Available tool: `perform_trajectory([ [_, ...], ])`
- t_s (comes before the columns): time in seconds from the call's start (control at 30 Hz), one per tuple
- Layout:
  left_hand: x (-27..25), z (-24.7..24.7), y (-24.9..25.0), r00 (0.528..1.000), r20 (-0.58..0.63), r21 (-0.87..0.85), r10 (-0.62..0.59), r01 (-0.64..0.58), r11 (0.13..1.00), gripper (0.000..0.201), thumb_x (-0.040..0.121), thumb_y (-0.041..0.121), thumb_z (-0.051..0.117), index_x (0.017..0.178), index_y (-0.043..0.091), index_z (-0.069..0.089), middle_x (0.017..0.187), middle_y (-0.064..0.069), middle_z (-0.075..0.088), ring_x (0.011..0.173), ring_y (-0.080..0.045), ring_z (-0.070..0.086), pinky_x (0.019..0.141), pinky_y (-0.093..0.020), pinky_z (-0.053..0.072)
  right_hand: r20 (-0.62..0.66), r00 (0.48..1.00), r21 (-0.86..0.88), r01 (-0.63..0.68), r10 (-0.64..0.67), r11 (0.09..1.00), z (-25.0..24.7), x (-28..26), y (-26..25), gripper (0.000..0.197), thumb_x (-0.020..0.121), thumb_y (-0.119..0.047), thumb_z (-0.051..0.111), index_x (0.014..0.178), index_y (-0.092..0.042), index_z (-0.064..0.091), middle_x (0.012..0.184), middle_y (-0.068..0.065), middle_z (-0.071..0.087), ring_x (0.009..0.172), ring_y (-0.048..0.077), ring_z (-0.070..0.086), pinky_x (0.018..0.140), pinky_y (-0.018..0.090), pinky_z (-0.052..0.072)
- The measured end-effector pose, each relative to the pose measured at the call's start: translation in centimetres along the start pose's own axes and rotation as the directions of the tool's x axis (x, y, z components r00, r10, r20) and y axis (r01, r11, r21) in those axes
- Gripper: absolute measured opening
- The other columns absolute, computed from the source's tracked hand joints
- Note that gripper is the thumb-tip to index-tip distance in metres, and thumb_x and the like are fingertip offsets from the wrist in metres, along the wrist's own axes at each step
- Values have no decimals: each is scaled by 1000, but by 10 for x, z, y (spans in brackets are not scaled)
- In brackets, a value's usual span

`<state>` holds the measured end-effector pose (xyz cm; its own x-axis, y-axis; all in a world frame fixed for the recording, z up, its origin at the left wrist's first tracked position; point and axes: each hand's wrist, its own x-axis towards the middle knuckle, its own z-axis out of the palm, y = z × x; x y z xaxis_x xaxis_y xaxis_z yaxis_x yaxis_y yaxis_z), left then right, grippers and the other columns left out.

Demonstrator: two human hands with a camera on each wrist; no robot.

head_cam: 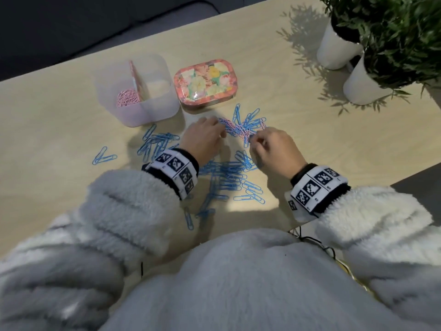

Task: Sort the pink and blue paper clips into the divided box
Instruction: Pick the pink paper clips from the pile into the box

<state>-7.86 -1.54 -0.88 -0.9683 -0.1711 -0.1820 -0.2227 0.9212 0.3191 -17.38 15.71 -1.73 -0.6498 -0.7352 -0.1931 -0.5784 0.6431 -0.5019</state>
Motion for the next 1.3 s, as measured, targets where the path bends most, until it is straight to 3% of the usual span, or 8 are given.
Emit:
perform_trajectory([
  [0.1,19,-2,-5,999,-32,-38,-22,20,999,24,88,12,47,108,6,58,113,-15,56,109,-32,51,88,-44,44,-69,997,5,-23,23,1000,-4,23,-8,18,85,-21,57,97,-11,65,103,13,61,98,32,57,81,35,43],
  [0.23,14,3,-8,999,-16,-102,-41,39,994,34,87,11,46,120,3,51,116,-19,58,106,-35,54,88,-46,45,33,999,-70,18,-16,997,0,44,-19,24,85,-29,59,103,-15,65,103,11,59,103,30,54,80,38,46],
  [0.43,-12,-4,-35,997,-12,-97,-82,81,992,33,89,10,49,121,5,50,117,-18,60,102,-35,56,84,-42,46,61,995,13,-77,76,997,-2,45,-8,15,76,-5,52,76,-13,64,83,12,68,85,32,63,73,34,47],
  [0.57,-11,-10,-44,991,-103,-100,-90,80,992,25,88,9,52,111,5,59,107,-18,63,94,-36,59,79,-41,45,19,989,99,-150,148,984,-10,40,0,12,82,-10,55,74,-13,63,80,15,69,80,31,63,72,33,46],
  [0.73,11,-4,-31,994,-106,-80,-17,8,997,22,85,12,55,105,7,65,106,-18,63,100,-37,57,84,-43,45,87,994,29,61,-63,998,-5,60,-17,15,81,-16,60,94,-12,68,93,12,62,96,32,58,81,33,45],
  [0.9,24,0,-31,996,-41,-41,-83,81,996,25,83,14,56,105,10,65,108,-17,59,103,-36,52,88,-43,42,181,961,-223,247,-209,943,8,75,-36,30,83,-16,52,111,-16,63,116,9,55,109,32,45,89,42,42],
  [1.2,18,7,-35,991,-1,133,-132,131,982,22,92,23,44,109,12,55,118,-11,56,116,-30,45,95,-43,34,119,979,-289,192,-163,938,11,79,-45,18,88,-18,54,97,-14,69,106,9,65,109,30,46,86,38,38],
  [1.3,14,7,-35,989,-34,99,-142,145,984,20,92,18,41,109,14,52,119,-9,59,116,-29,47,96,-42,33,123,984,-162,145,-126,976,11,79,-35,12,83,-17,59,88,-13,69,97,9,67,103,31,49,84,38,40],
])
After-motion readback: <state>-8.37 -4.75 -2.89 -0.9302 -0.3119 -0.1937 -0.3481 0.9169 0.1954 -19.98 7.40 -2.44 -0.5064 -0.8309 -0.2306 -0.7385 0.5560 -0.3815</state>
